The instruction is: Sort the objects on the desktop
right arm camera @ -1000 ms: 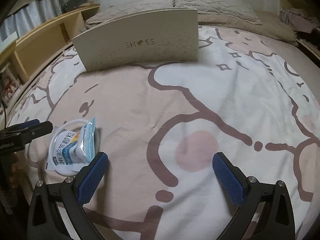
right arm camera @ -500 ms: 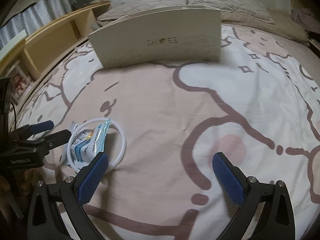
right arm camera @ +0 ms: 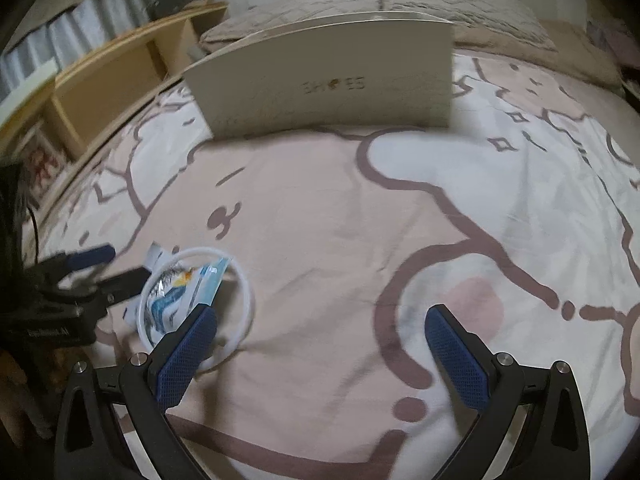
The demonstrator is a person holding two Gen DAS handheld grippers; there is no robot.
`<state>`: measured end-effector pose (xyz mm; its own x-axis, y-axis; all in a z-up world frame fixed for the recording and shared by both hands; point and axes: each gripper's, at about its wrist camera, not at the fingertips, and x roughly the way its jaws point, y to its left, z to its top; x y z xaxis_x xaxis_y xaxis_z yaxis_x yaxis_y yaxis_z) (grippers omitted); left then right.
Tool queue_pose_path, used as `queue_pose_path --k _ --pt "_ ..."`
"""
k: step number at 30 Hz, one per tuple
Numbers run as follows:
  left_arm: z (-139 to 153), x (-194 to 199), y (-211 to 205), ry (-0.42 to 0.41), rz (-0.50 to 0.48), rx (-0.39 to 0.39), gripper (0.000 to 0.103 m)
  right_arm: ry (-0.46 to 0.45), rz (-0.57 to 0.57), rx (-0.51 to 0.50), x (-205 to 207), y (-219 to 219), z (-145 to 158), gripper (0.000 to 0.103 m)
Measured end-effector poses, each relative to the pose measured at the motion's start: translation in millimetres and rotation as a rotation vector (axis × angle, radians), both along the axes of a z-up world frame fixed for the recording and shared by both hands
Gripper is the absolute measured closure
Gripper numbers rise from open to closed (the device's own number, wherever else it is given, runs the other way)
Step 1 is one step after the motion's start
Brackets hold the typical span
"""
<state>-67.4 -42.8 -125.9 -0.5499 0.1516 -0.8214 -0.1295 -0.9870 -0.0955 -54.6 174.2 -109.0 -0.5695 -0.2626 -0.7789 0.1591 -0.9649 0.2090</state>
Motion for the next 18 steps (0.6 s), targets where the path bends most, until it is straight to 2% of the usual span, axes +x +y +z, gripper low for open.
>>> queue_pose_path --k 6,18 --pt "-0.4 -0.7 -1.4 -0.004 0.001 -0.011 0.0 -0.01 -0.046 -0.024 3.0 18.7 1.6 0.0" --pt "-0.5 1.1 31.3 0.037 -0.109 -0.005 0.0 -0.009 -0.075 -0.059 1.9 28.2 4.2 0.0"
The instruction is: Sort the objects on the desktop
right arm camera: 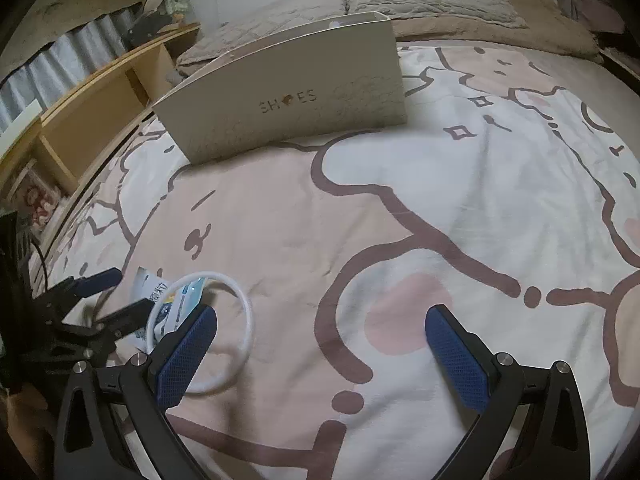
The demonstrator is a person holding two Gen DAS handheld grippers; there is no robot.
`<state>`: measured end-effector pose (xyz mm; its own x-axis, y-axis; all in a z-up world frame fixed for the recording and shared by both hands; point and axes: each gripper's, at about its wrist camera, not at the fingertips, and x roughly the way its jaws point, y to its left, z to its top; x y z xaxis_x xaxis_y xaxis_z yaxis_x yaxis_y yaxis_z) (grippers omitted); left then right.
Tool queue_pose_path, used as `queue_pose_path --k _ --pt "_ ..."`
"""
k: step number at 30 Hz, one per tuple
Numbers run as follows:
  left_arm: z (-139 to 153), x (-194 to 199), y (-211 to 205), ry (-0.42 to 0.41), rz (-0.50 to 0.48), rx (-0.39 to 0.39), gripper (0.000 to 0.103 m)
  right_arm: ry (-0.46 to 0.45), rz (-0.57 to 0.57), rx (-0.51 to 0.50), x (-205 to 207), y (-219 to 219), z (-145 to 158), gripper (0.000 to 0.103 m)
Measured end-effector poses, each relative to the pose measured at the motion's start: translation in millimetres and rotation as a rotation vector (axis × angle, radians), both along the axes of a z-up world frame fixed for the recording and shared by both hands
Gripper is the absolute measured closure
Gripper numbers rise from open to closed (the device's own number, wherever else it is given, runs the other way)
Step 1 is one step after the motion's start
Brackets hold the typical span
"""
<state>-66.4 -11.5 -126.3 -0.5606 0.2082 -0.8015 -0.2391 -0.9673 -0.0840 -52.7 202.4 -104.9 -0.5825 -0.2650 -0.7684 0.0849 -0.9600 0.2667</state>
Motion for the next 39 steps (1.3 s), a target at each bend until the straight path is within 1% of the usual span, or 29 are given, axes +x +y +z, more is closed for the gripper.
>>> queue_pose_path --k 7,11,16,19,22,27,30,32,35,39 --pt "0.1 1.8 16.6 0.004 -0.059 0.041 0.0 -0.01 -0.011 -0.028 -0.2 6.7 0.8 0.0" --pt "0.0 5.0 24.4 0.006 -0.095 0.03 0.0 -0.021 -0.003 -0.056 0.6 5.8 0.3 0.0" --pt "-0.9 10.6 29.7 0.012 -0.126 -0.013 0.0 -0.021 0.034 -0.061 3.2 -4.8 0.3 0.0" --pt "-3.0 11.1 25.7 -0.001 -0.116 -0.039 0.0 -0.018 0.081 -0.035 6.3 -15.5 -1.6 0.0" --pt "-4.1 9.2 17.7 -0.007 -0.085 -0.057 0.0 -0.011 0.106 0.003 8.0 -23.1 -2.6 0.0" --pt "-4.8 4.2 2.0 -0.012 -0.025 -0.071 0.0 -0.002 0.139 0.043 8.4 -32.2 -3.8 0.0" --pt "-4.4 3.8 -3.5 -0.013 -0.006 -0.071 0.0 0.009 0.172 0.088 10.5 -40.6 -5.0 0.0" --pt "-3.7 3.3 -5.8 -0.013 -0.002 -0.064 0.0 0.018 0.192 0.126 12.6 -46.8 -6.7 0.0" --pt "-1.1 4.3 -6.9 -0.006 -0.002 -0.034 0.0 0.038 0.208 0.186 14.8 -54.0 -10.6 0.0" --pt "2.7 5.9 -3.3 0.012 -0.016 0.016 0.0 0.052 0.187 0.191 14.5 -53.6 -14.3 0.0"
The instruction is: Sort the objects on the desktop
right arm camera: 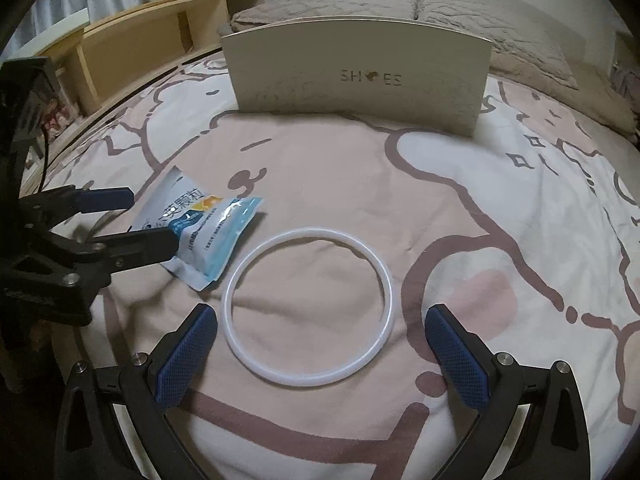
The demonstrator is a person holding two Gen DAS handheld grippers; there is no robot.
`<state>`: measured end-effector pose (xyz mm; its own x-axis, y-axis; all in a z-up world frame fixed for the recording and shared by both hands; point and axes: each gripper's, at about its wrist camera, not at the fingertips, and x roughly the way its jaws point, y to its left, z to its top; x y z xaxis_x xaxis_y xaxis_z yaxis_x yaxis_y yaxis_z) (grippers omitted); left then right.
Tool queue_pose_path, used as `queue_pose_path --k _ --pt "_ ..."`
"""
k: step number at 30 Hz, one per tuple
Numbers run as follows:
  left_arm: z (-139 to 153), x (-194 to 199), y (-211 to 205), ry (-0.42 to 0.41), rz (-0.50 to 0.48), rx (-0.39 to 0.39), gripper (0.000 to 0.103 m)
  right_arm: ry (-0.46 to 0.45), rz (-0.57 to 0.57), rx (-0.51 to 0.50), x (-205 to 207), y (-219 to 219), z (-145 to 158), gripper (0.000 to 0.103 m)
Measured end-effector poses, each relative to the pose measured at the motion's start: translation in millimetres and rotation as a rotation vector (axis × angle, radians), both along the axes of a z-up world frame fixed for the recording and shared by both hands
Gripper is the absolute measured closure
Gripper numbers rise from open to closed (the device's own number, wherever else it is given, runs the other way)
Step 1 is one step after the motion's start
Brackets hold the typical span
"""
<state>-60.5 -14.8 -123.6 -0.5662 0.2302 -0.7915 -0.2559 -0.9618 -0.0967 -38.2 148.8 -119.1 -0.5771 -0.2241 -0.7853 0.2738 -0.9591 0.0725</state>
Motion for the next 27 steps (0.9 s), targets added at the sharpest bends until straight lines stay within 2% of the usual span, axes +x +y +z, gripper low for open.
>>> queue_pose_path --k 6,11,15,22,27 --pt "1.6 -0.1 14.7 0.029 -0.033 -0.017 0.0 -0.005 -0.079 0.018 -4.6 13.4 0.4 0.0" --pt "2.0 -2.3 23.5 0.042 -0.047 -0.033 0.0 -0.012 -0.131 -0.01 -7.9 31.6 -0.3 0.0" --pt "2.9 -5.3 25.2 0.032 -0.039 0.001 0.0 0.006 -0.132 0.003 -6.4 28.9 -3.3 0.0" --pt "2.3 -12.4 32.8 0.017 0.004 0.013 0.0 0.043 -0.131 -0.017 -3.3 31.3 -7.3 0.0" --pt "-4.3 -15.2 43.6 -0.003 0.013 -0.022 0.0 0.047 -0.127 -0.027 -4.3 31.8 -8.6 0.0"
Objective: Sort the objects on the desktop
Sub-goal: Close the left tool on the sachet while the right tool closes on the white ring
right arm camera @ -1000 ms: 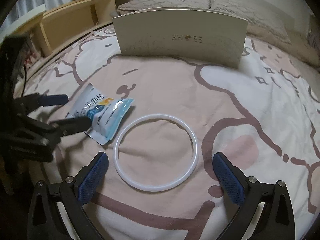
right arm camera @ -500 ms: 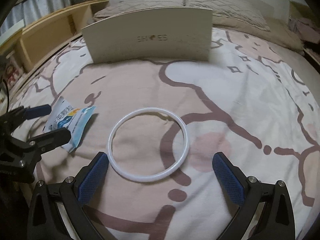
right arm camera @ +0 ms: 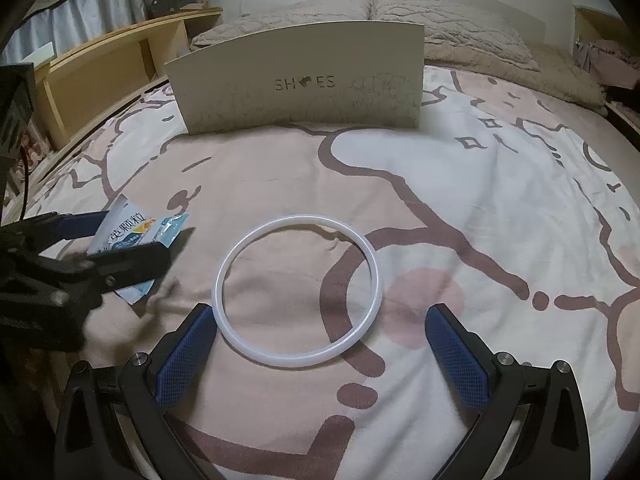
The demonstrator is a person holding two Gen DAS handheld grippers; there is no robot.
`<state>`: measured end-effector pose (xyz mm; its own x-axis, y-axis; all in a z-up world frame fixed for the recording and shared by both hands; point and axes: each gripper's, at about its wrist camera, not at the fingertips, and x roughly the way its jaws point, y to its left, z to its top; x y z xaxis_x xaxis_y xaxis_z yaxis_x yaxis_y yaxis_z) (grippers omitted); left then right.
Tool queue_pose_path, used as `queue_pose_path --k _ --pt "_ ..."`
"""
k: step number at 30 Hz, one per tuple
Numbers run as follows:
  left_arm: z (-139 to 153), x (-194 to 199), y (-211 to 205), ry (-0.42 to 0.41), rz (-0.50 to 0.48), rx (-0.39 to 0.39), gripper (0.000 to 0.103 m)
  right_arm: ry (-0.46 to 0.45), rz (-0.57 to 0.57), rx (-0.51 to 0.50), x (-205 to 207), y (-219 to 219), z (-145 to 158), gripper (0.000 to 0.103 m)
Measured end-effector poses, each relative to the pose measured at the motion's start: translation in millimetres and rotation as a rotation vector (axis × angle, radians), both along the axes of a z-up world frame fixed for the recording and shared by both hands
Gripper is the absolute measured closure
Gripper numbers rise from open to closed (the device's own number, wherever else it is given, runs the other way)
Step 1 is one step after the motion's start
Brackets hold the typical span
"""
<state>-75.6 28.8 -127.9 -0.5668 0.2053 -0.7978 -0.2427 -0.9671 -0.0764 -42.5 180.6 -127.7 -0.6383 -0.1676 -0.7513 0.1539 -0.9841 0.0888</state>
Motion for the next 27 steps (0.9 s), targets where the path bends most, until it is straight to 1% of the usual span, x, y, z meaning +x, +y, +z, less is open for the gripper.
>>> queue_pose_path --k 7,13,15,19,27 --pt "-8.0 -1.8 5.2 -0.006 0.025 -0.079 0.0 0.005 0.002 0.0 -0.1 0.5 -0.7 0.0" --pt "-8.4 -1.2 -2.0 -0.006 0.064 -0.106 0.0 0.008 0.001 0.004 0.0 -0.5 -1.1 0.0" --pt "-9.1 -1.6 -6.2 -0.012 0.077 -0.106 0.0 0.009 0.0 0.006 -0.2 -0.6 -0.9 0.0" --pt "-11.0 -2.7 -11.9 -0.031 0.088 -0.082 0.0 0.008 -0.002 0.012 -0.6 -1.2 -0.9 0.0" --pt "-13.8 -3.8 -15.6 -0.041 0.089 -0.052 0.0 -0.006 -0.004 0.032 -1.9 -4.3 -0.3 0.0"
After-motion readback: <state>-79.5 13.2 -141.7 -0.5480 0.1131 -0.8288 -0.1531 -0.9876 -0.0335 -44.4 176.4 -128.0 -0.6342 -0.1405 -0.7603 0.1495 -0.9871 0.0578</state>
